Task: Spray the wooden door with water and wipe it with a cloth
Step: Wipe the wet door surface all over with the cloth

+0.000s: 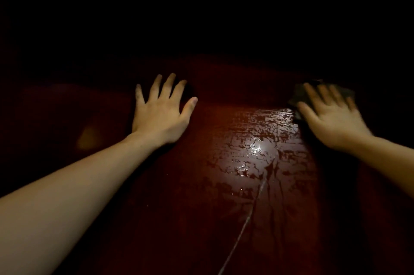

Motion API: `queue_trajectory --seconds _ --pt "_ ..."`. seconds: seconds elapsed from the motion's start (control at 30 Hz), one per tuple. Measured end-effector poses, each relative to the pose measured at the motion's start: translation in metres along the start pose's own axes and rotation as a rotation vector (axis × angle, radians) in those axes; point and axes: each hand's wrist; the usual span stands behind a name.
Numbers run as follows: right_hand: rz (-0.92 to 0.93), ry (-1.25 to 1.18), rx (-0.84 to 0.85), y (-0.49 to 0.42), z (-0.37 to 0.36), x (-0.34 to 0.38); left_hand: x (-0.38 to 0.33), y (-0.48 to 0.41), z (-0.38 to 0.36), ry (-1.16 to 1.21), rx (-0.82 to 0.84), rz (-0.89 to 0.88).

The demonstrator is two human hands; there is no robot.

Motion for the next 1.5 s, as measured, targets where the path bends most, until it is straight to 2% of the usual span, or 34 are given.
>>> queue_trajectory --seconds 0.17,0.3,0.47,0.6,0.73,0.93,1.1,1.23,1.37,1.5 --pt "-0.198 -0.045 0.006 0.032 -0.019 -0.059 0.003 0.001 0.001 0.0 -0.002 0.001" --pt "-0.278 -0.09 0.011 0.043 -0.024 -0.055 -0.003 0.003 0.005 -0.006 0.012 -0.026" --pt "-0.086 -0.031 0.003 0.062 -0.02 -0.02 -0.032 0.01 -0.004 -0.018 0.023 -0.134" --pt "0.0 -0.017 0.019 0.067 -0.017 -0.017 -0.118 0.013 -0.038 0.081 0.086 -0.29" --pt "0.076 -0.018 0.021 0.076 -0.022 -0.04 -0.165 0.013 -0.066 0.065 0.045 -0.263" --pt "-0.063 -0.036 0.029 0.086 -0.034 -0.093 -0.159 0.014 -0.068 0.065 0.02 -0.292" --pt "-0.182 -0.009 0.03 0.096 -0.037 -0.072 -0.16 0.013 -0.066 0.104 0.027 -0.284" --pt "-0.062 -0.036 0.037 0.107 -0.026 -0.031 -0.158 0.013 -0.056 0.306 0.105 -0.318" --pt "0.204 0.007 -0.027 0.127 -0.012 0.04 -0.134 0.016 -0.037 0.352 0.262 -0.401" --pt "0.429 -0.015 -0.045 0.137 -0.004 0.095 -0.09 0.019 -0.012 0.327 0.216 -0.34"
Point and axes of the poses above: each hand's wrist, its own y-axis away from the middle knuckle, its own z-axis out of the back of the hand, x = y × z, and after that the axes turned 14 degrees about y, right-handed
